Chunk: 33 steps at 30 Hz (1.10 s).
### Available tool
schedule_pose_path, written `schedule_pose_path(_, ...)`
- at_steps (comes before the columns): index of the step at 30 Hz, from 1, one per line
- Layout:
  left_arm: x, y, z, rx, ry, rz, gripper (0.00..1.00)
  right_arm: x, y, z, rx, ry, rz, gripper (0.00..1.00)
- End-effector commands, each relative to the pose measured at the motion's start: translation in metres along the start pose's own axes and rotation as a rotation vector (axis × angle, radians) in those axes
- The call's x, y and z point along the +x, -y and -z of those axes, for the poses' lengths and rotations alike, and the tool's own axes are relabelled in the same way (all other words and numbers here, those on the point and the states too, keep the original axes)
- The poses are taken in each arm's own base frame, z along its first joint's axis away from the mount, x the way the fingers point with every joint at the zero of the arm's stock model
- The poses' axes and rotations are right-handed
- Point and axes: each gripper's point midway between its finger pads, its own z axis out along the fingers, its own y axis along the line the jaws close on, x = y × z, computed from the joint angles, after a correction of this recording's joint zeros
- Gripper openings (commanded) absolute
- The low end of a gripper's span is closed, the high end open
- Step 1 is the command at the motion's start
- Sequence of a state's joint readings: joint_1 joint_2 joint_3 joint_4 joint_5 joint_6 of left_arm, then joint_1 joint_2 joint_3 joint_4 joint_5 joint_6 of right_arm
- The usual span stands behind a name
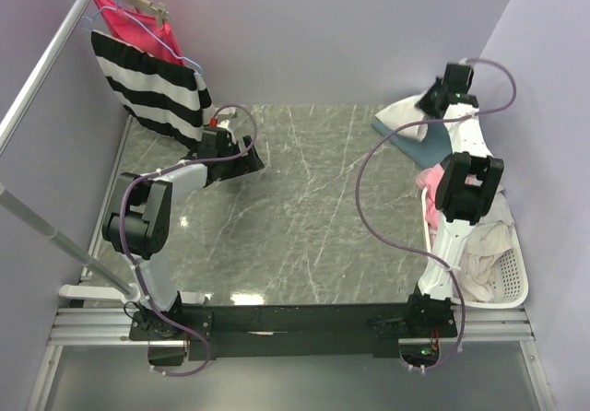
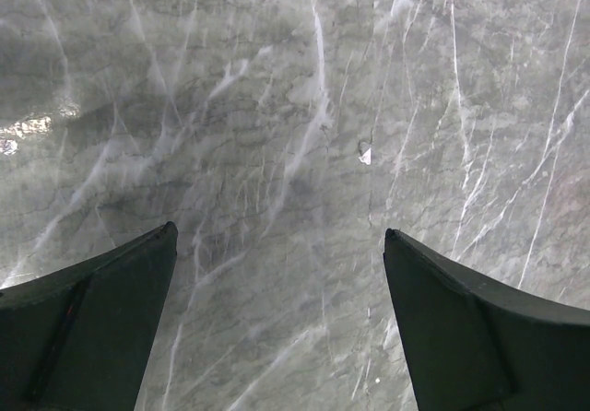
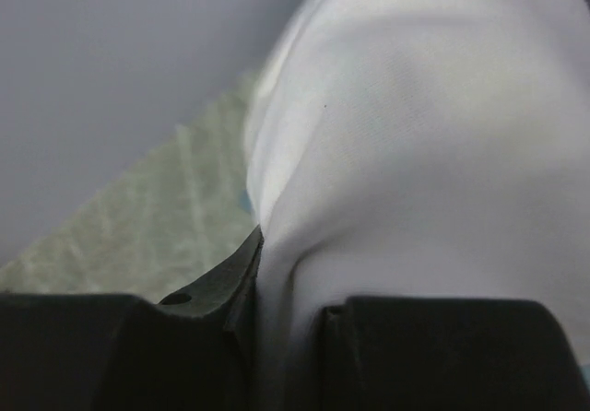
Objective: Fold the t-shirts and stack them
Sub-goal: Put the neatly folded tshirt into the corner of the board with the right arm
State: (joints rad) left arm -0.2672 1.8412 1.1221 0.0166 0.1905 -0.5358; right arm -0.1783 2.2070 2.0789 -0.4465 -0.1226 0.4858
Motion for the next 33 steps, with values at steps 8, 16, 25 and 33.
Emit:
schedule_pose_path(8,0.004,0.011,-0.007,0.063,-0.036,-0.01,0.99,0.041,0.067,0.015,0.323,0.009,-0.06,0.59)
schedule_pose_path(16,-0.005,0.006,-0.003,0.014,-0.003,-0.014,0.99,0.026,0.02,0.113,0.356,0.299,0.057,1.0)
schedule_pose_path(25,-0.011,0.005,0.011,-0.017,0.019,-0.005,0.99,0.084,-0.066,0.159,0.024,0.198,0.229,1.0)
schedule_pose_path(33,-0.049,0.024,0.064,-0.056,0.223,-0.068,0.99,0.159,-0.093,0.192,-0.159,0.104,0.403,1.0)
